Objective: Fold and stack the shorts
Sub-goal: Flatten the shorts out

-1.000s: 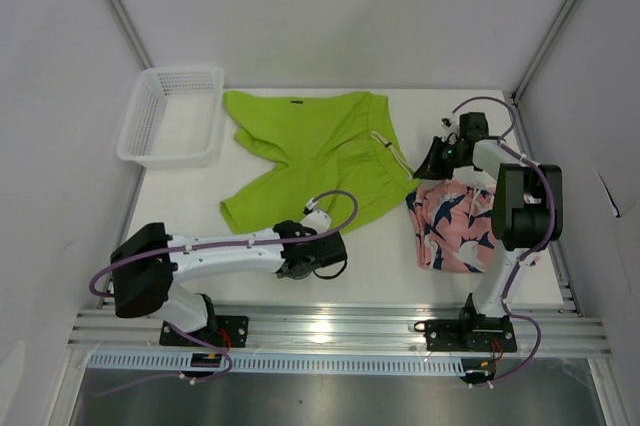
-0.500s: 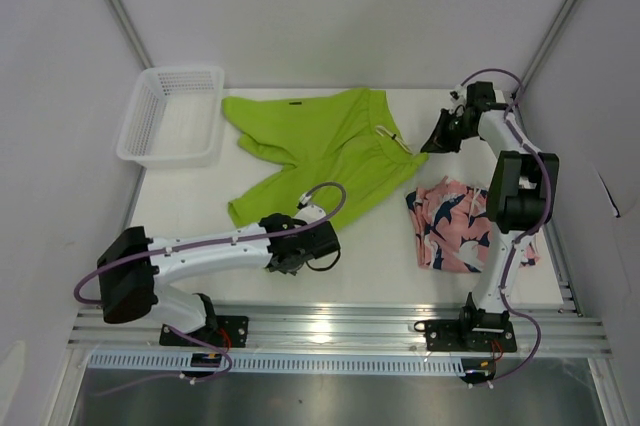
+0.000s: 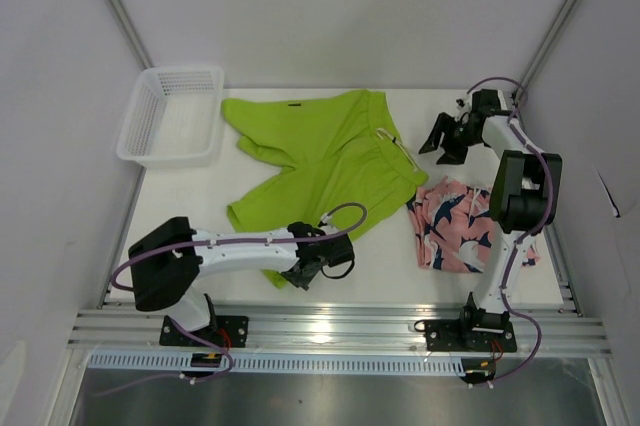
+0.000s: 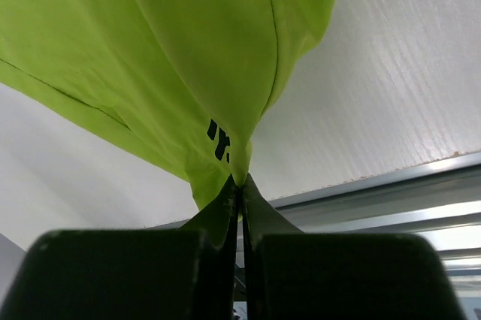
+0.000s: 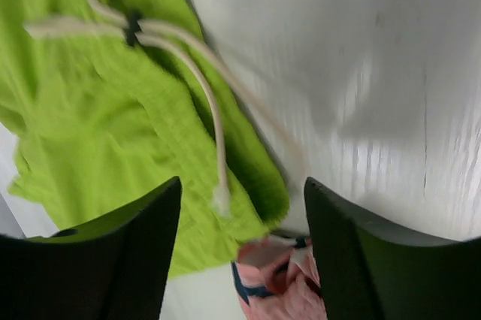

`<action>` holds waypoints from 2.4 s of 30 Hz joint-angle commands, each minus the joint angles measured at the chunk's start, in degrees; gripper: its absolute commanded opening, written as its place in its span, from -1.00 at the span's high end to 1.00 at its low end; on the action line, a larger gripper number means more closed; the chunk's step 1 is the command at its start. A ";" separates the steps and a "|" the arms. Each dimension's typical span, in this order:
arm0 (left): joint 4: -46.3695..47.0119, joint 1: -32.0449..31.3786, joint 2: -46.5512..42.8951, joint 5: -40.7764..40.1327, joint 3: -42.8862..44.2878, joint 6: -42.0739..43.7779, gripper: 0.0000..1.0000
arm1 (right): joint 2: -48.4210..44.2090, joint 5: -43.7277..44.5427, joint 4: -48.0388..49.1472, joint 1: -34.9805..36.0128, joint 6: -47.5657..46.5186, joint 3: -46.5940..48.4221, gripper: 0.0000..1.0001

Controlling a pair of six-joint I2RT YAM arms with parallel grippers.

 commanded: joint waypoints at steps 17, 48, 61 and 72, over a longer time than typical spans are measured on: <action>-0.56 0.62 -0.04 -0.38 0.20 0.19 1.00 | -1.19 -6.86 -0.32 4.31 -8.64 -5.07 -0.33; -1.53 2.29 2.34 0.59 1.34 1.77 1.00 | 4.61 -16.36 -8.66 6.50 -16.37 -6.30 0.42; -7.85 2.37 -9.43 2.88 6.78 2.39 1.00 | -2.59 -18.64 -10.25 5.54 -11.37 -1.57 1.00; -18.67 5.44 -15.33 -0.12 26.55 4.49 1.00 | -8.75 -23.29 -9.20 -1.66 -5.04 2.13 1.00</action>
